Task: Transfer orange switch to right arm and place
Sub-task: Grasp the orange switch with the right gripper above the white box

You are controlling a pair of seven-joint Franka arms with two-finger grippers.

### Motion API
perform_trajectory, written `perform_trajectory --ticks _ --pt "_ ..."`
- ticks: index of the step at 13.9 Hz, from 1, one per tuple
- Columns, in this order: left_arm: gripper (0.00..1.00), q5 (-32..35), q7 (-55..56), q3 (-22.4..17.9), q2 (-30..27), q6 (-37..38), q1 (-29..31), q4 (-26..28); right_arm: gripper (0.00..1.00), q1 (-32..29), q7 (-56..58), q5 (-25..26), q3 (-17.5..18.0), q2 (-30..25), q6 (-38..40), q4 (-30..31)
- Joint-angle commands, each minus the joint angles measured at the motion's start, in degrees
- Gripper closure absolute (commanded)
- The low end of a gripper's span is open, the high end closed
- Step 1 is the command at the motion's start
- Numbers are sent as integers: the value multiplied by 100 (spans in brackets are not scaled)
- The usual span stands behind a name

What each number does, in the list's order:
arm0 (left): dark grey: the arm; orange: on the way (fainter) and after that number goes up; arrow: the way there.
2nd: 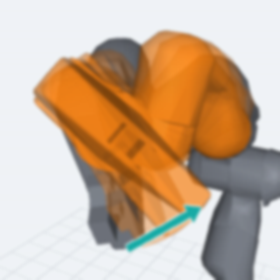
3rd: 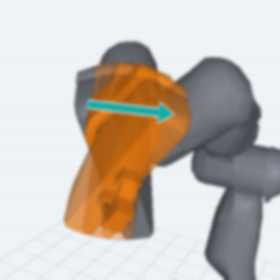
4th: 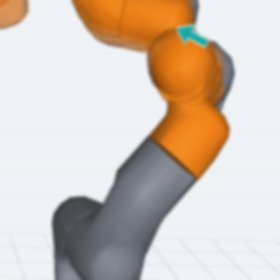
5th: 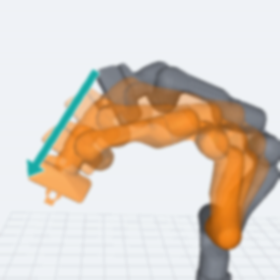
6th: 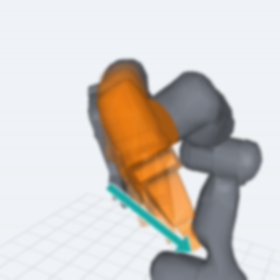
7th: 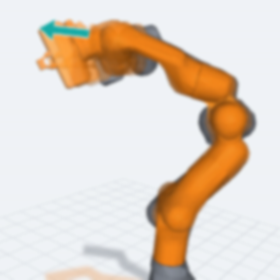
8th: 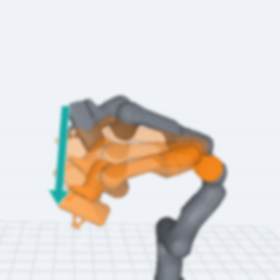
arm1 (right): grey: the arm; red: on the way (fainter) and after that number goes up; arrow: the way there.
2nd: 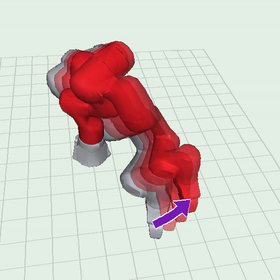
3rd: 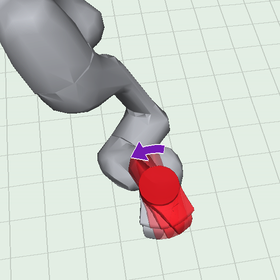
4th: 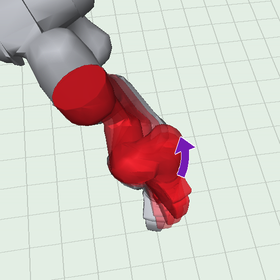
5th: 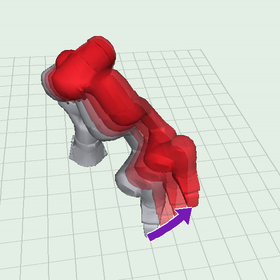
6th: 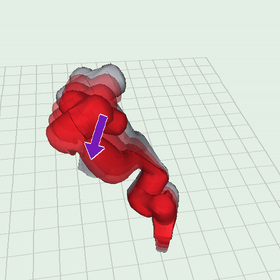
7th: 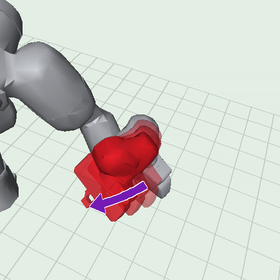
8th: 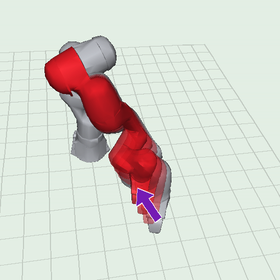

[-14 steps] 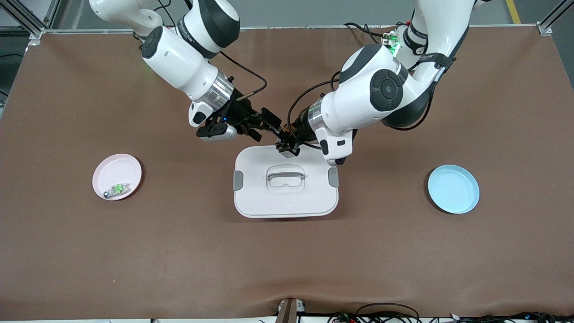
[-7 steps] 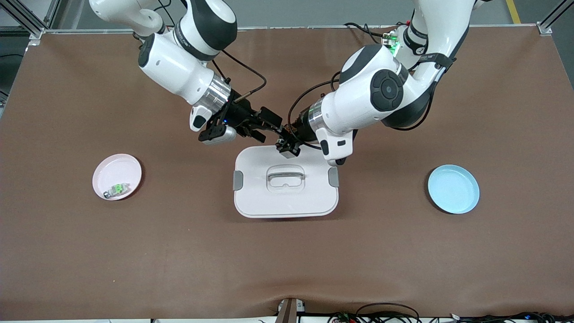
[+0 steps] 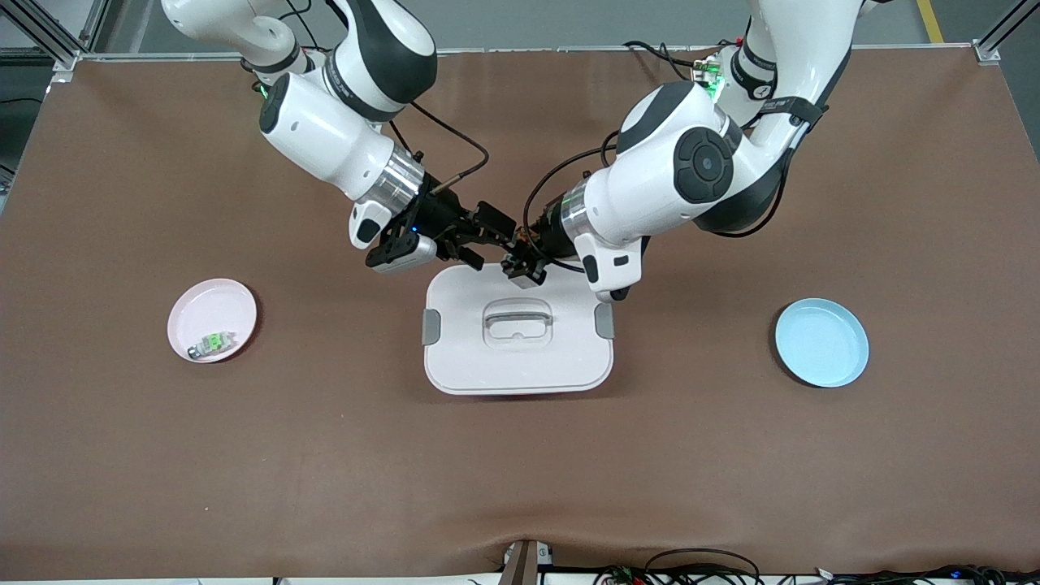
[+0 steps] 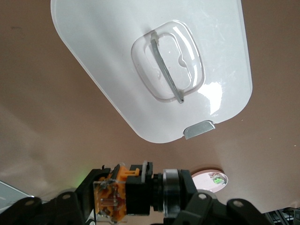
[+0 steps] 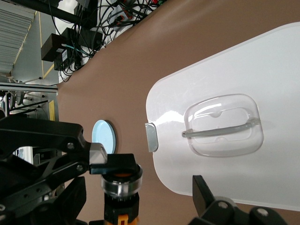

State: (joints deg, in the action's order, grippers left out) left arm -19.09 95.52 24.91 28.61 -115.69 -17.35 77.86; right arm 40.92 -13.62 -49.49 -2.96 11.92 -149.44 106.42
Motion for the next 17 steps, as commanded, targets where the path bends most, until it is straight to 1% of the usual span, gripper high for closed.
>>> perform_trajectory --ticks 1,5,6,8,11,12,15,16,17 --pt "100 -77 125 -21 39 -7 -32 -113 0 66 131 -175 -21 196 -33 -262" --pt "100 -77 133 -21 22 -7 -32 -122 0 74 131 -175 -21 267 -33 -297" --pt "100 -77 133 -30 22 -7 -32 -122 2 74 131 -175 -21 276 -33 -306" --pt "100 -77 133 -30 39 -7 -41 -122 31 74 131 -175 -12 302 -24 -341" --pt "100 -77 133 -30 31 -7 -41 -122 67 74 122 -175 -12 302 11 -359" --pt "100 -77 133 -30 31 -7 -32 -122 77 74 122 -184 -12 302 20 -359" --pt "100 -77 125 -30 31 -7 -32 -122 97 74 122 -175 -21 302 20 -359" --pt "100 -77 125 -30 22 -7 -23 -122 100 74 122 -175 -21 302 20 -359" --pt "100 -77 125 -30 22 -7 -23 -122 100 74 122 -175 -21 302 20 -359"
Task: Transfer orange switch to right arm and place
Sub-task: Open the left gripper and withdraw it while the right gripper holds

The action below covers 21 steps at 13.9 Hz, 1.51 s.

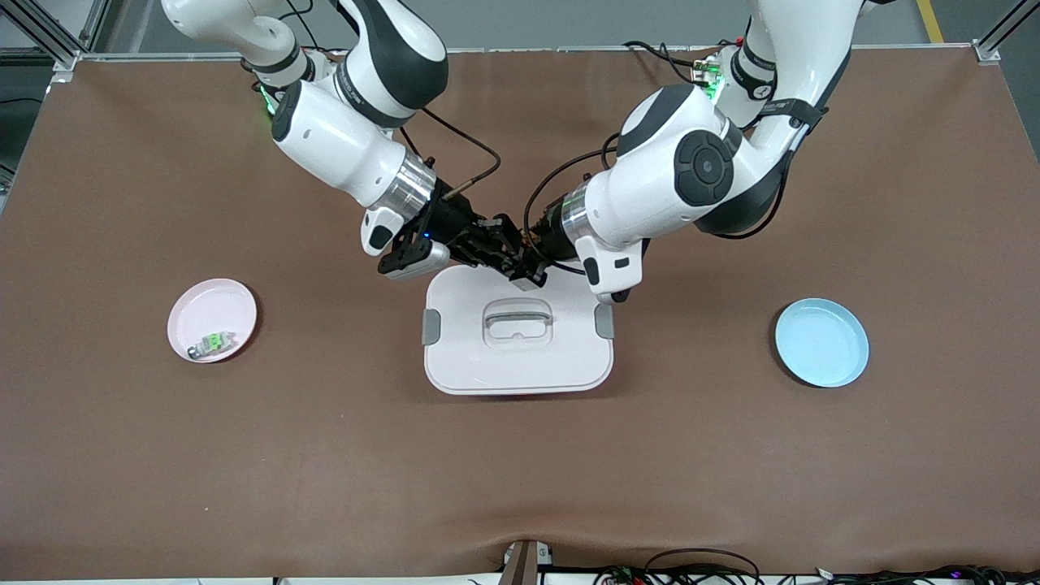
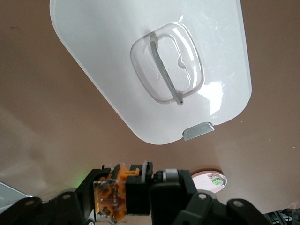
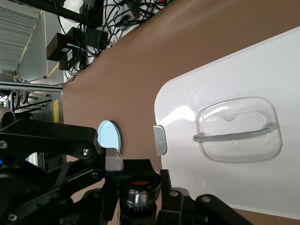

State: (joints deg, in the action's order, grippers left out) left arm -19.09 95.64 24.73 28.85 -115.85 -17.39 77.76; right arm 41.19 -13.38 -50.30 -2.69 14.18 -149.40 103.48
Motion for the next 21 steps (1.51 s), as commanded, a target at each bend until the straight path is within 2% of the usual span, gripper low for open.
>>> perform_trajectory --ticks 1,2,3,9,14,16,19,21 --pt "100 -77 113 -12 7 10 -10 -112 100 47 99 -94 -47 76 16 -65" --pt "86 -77 105 -12 7 10 -1 -112 100 47 99 -94 -47 76 25 -65" --pt "1 -69 104 -12 -2 10 -10 -112 100 47 99 -94 -47 76 25 -65" --pt "0 -51 104 -4 -90 71 253 -112 100 39 81 -85 -47 59 68 -48" --pt "0 2 17 -38 -257 291 859 -199 100 -58 125 160 -117 -257 990 84" --pt "0 342 -19 -13 -310 510 1097 -226 100 -189 169 817 -135 -424 1323 163" --pt "0 983 -237 -12 -319 624 1395 -235 100 -549 274 1994 -135 -784 2517 137" --pt "0 1293 -815 -21 -467 870 1632 -235 100 -882 799 2742 -135 -1083 3343 119"
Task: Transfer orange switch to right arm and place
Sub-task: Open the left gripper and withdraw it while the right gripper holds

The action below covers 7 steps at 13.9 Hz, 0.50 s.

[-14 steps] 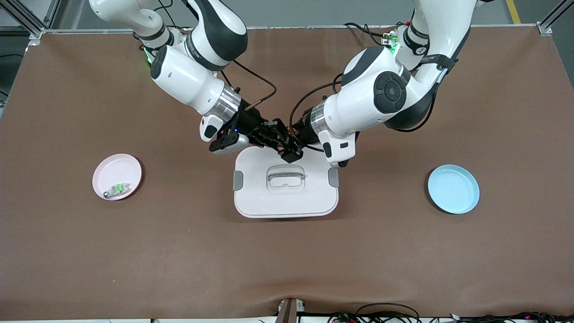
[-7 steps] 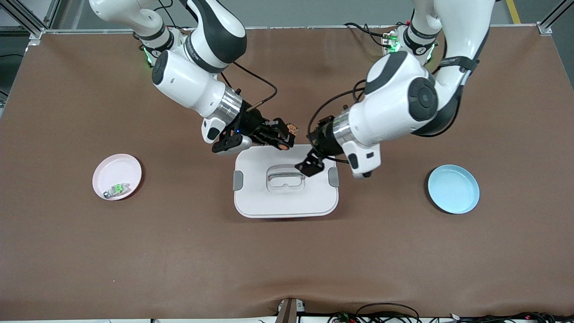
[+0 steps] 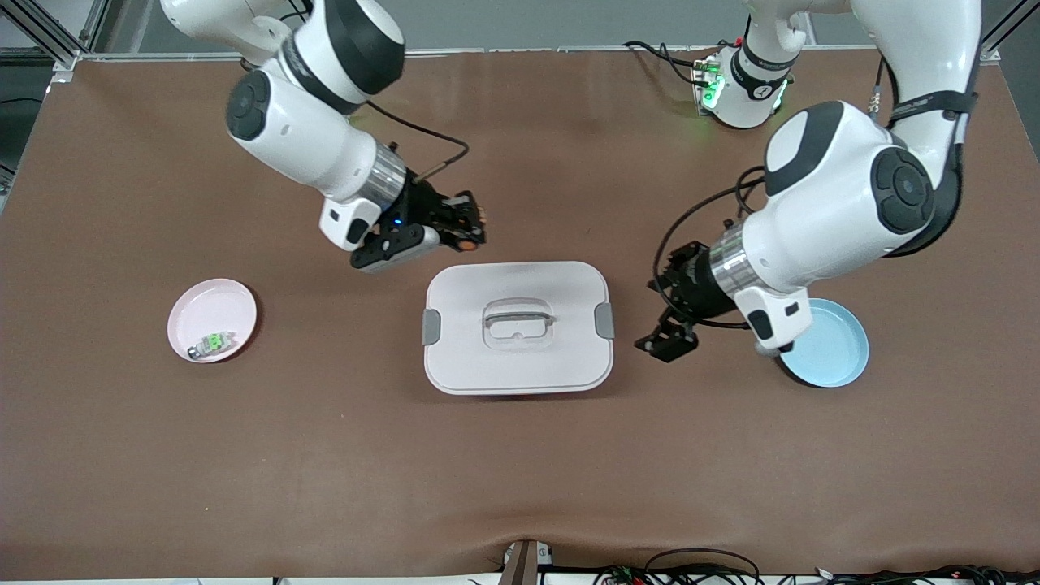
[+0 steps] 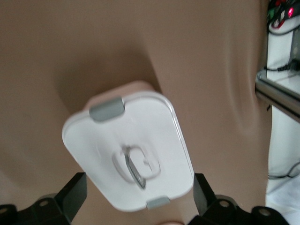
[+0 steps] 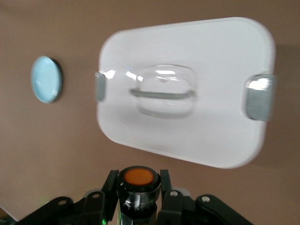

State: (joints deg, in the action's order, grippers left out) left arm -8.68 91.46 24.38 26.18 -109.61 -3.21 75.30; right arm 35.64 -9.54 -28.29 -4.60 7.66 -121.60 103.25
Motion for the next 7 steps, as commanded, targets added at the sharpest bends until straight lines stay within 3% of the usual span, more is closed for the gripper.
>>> perform_trajectory --ticks 1,4,7 --pt "0 357 -854 14 -306 369 460 20 100 -512 914 892 55 -571 933 142" --pt "0 516 -2480 6 -491 931 1057 46 100 -961 2426 2061 55 -905 1637 151" --pt "0 1164 -3570 6 -588 1214 1420 64 100 -1391 3709 2660 55 -1117 2026 160"
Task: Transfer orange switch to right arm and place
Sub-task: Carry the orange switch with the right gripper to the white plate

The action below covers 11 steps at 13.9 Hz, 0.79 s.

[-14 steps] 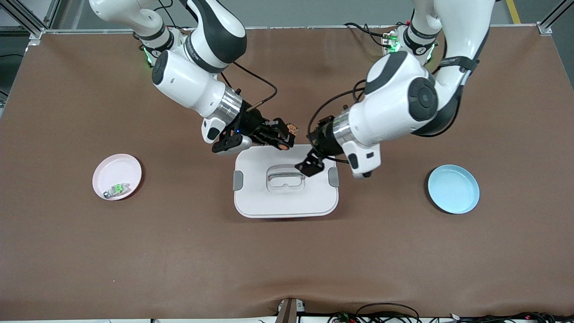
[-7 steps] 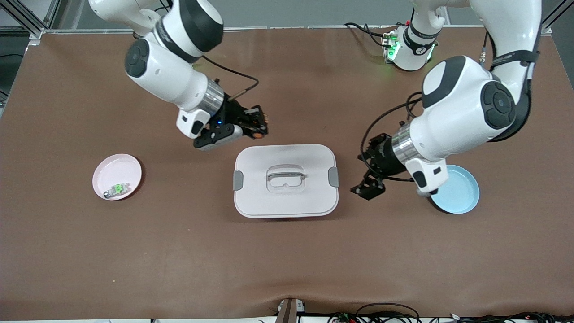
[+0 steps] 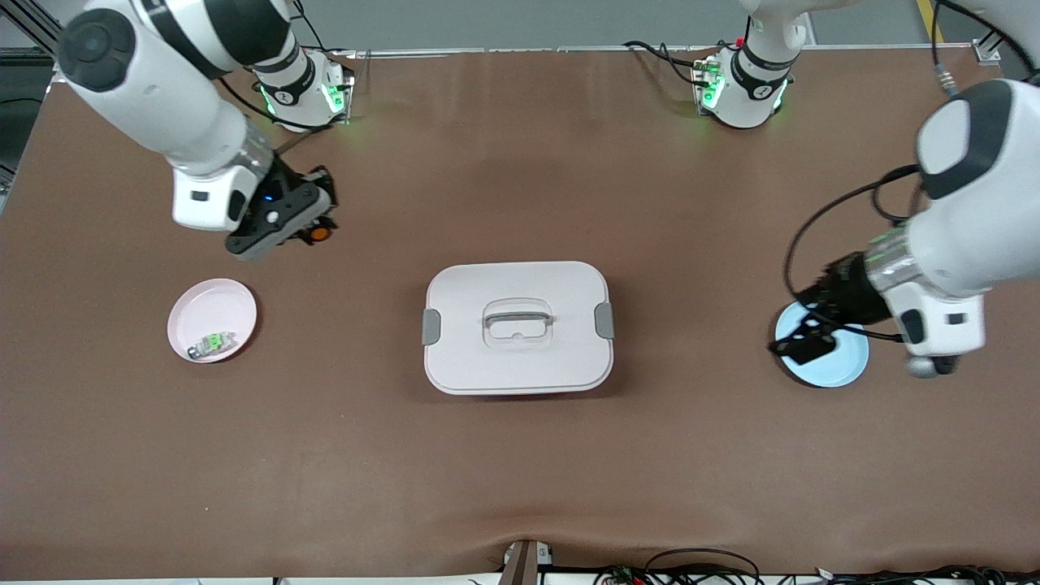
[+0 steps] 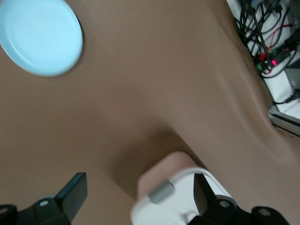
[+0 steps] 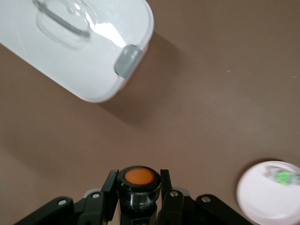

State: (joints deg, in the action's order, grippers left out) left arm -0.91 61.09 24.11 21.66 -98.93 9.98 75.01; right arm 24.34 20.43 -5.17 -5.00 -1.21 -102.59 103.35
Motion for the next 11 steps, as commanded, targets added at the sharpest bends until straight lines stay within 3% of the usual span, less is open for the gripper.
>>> perform_trajectory --ticks 1,4,7,9,11 --pt "0 616 -850 33 -136 163 145 84 100 -429 1186 559 96 -274 151 168" --pt "0 829 -1326 24 -162 268 338 84 100 -1000 2663 955 96 -292 178 176" --pt "0 1039 -1773 33 -188 610 496 75 100 -1133 3537 1903 96 -283 116 237" --pt "0 1276 -2484 33 -206 760 505 75 100 -1325 3660 1976 52 -353 -120 526" --pt "0 1313 -3134 42 -415 901 540 75 100 -1641 4316 1968 43 -379 -873 974"
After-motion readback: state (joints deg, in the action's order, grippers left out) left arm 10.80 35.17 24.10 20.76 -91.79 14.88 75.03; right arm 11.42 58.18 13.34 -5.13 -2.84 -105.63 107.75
